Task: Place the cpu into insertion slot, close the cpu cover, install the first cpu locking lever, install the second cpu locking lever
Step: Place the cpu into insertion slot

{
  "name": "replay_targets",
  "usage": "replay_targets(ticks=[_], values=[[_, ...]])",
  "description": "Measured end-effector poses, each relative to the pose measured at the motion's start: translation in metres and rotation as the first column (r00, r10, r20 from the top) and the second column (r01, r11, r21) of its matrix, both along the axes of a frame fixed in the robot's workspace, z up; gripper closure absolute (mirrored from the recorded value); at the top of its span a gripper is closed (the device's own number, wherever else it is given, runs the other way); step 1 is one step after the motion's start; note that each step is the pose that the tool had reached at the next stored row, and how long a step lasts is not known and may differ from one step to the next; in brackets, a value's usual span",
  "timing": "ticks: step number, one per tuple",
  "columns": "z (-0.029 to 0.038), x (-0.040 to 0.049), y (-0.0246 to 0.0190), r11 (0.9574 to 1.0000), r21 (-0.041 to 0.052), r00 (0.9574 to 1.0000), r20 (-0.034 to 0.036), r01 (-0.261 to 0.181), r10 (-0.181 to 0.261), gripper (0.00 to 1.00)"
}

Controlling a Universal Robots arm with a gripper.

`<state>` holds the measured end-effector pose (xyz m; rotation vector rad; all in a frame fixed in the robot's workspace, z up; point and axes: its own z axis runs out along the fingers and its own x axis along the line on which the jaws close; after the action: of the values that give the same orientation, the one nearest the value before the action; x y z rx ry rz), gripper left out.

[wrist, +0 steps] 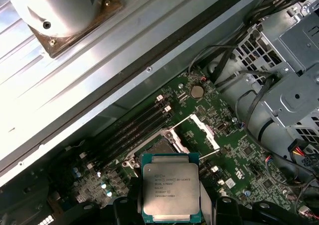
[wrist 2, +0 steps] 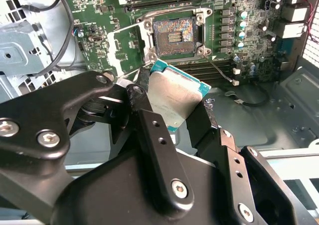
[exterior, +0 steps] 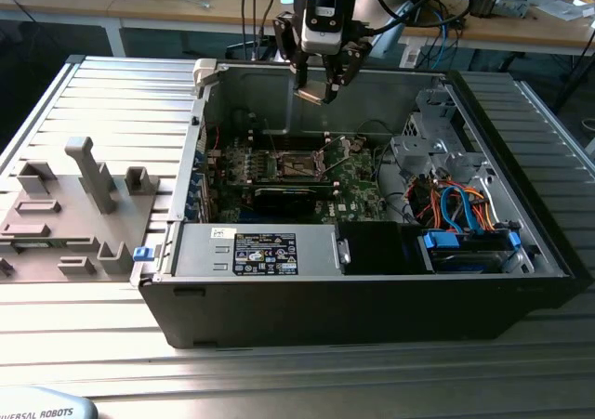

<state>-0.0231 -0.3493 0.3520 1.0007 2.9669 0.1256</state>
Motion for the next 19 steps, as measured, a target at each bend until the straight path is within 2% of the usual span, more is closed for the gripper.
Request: replay_targets(ticks=[19], values=[[-0.0001, 0.0000, 0.0000, 0.9997, 0.0001, 0.9997, 0.0001, 0.024, -0.024, 0.46]])
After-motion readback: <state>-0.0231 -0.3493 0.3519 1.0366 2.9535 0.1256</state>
